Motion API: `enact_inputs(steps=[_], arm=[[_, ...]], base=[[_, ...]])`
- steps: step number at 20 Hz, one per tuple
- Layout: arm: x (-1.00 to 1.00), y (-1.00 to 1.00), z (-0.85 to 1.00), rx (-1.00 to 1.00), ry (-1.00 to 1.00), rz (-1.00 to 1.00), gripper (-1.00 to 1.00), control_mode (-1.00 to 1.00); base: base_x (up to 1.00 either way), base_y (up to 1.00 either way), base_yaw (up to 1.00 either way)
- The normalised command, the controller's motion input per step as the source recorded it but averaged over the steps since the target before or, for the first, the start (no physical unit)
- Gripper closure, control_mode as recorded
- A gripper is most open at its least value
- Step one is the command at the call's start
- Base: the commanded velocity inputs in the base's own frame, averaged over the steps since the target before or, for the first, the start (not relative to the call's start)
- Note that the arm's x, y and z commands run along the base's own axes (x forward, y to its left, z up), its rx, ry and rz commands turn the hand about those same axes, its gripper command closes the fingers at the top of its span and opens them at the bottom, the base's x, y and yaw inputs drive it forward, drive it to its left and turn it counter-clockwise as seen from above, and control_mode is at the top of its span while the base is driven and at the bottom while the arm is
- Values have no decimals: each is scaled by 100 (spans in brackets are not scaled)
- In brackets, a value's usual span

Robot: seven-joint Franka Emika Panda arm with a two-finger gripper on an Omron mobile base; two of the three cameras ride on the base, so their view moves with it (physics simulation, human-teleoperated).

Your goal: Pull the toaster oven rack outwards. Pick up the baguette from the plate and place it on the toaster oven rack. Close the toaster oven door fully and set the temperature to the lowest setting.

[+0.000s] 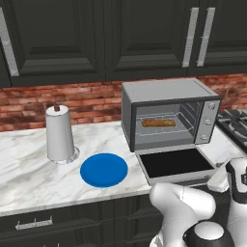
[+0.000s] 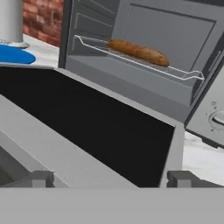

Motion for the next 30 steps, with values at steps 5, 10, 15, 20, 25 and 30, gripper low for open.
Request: enact_inputs(steps=[5,10,15,20,25,30], arm=[[-51,-7,0,0,9,0,-100,-100],[-2,-8,-1,0,22,-4,-100,-100],[20,0,-29,0,6,-1,-100,-100],[14,0,-59,1,-2,0,-100,-100],[20,0,-26,1,-1,0,-100,-100],[13,0,15,13,-1,0,-100,-100]], base=[[0,0,0],[0,0,0],[0,0,0],[0,0,0],[0,0,0],[0,0,0]])
